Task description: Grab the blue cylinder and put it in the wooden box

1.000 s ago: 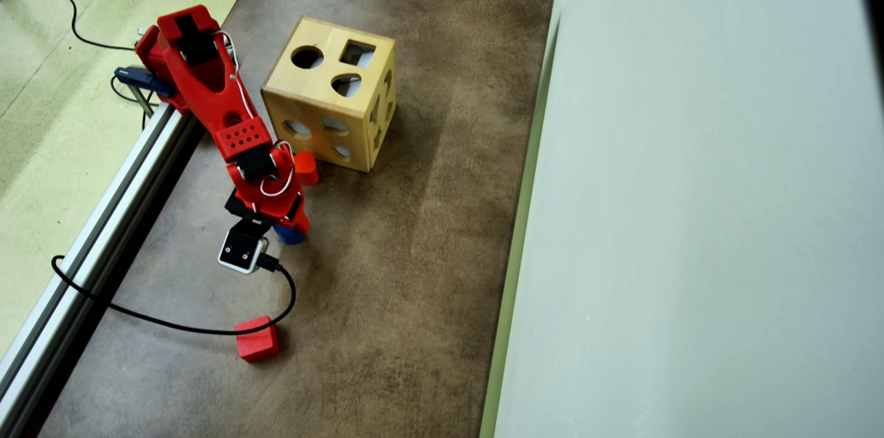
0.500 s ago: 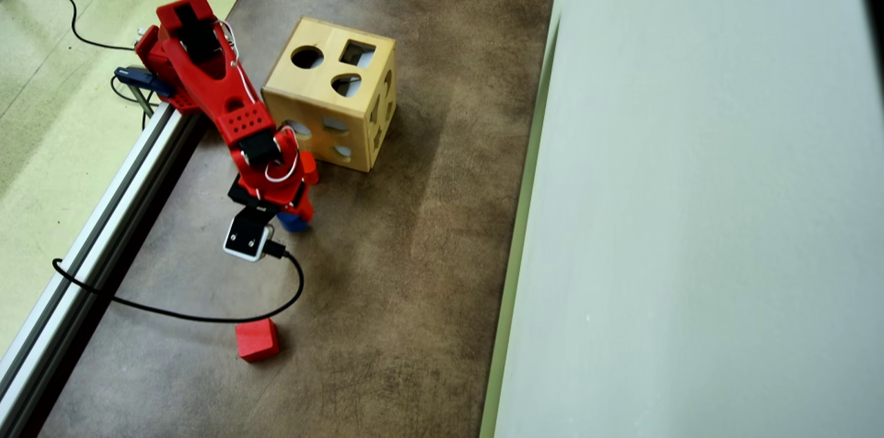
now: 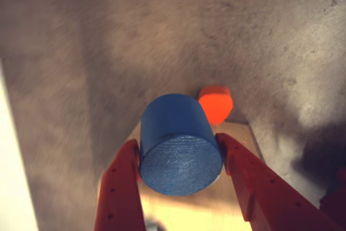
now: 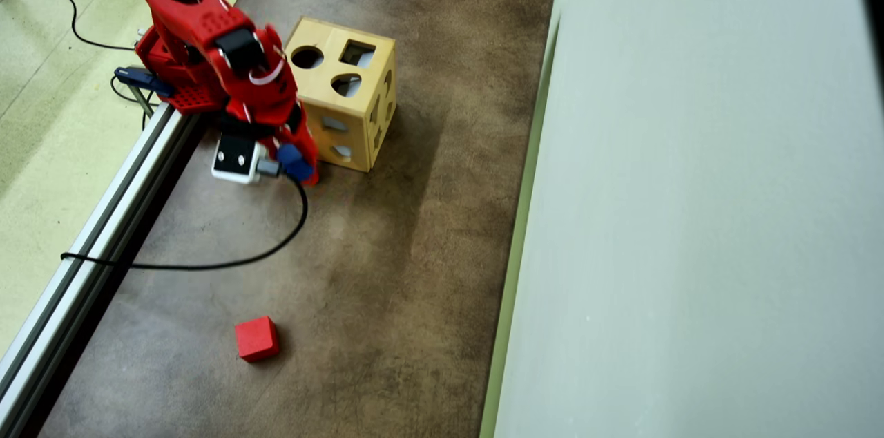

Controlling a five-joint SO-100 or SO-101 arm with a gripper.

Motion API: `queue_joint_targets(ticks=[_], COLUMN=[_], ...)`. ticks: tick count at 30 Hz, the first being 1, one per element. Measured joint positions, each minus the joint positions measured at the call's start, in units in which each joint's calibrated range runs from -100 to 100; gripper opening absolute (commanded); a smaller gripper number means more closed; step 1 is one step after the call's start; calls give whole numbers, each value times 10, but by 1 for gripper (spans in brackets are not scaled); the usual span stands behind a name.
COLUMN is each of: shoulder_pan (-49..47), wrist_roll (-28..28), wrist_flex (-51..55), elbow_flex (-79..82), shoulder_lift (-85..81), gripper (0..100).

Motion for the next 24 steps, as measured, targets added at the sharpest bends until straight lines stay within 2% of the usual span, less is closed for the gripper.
queue_joint_targets(ticks=[7, 14, 20, 24], shoulder_pan=[-101, -210, -223, -223], wrist_roll=[-44, -111, -136, -153], wrist_flex=[48, 90, 98, 98], elbow_flex=[0, 0, 1, 59], shoulder_lift=[-105, -178, -198, -207], gripper=[15, 15, 15, 15])
